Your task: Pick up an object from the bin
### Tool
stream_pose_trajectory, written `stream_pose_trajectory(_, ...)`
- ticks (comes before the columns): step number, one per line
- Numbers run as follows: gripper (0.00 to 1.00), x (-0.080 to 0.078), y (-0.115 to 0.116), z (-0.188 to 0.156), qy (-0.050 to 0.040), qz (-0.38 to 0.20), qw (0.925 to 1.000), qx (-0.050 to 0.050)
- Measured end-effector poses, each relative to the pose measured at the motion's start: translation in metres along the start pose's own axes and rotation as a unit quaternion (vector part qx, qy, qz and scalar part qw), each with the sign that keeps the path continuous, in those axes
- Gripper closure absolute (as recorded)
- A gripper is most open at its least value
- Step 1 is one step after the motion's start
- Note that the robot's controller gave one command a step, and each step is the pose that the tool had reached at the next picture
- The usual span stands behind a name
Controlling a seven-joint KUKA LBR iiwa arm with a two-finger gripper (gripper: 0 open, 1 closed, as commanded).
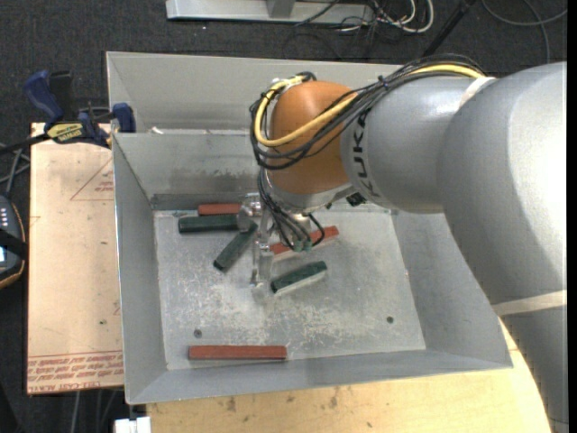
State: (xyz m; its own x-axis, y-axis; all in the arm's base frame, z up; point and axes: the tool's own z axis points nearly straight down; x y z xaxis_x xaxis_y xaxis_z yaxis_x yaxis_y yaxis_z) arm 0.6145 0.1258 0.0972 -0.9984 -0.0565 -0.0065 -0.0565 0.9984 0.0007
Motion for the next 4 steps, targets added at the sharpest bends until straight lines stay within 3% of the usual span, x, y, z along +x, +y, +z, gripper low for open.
stream_pose_trajectory(1, 1.0, 0.032, -0.05, 0.024, 0.0004, 0.019, 0.9998, 0.0)
stream_pose_trajectory(2, 1.0, 0.032, -0.05, 0.024, 0.0004, 0.019, 0.9998, -0.001)
stream_pose_trajectory(3, 1.0, 0.068, -0.074, -0.113, 0.0013, -0.005, 1.0, 0.0)
stream_pose_trajectory(4, 0.0, 0.068, -0.074, -0.113, 0.002, -0.004, 1.0, 0.0)
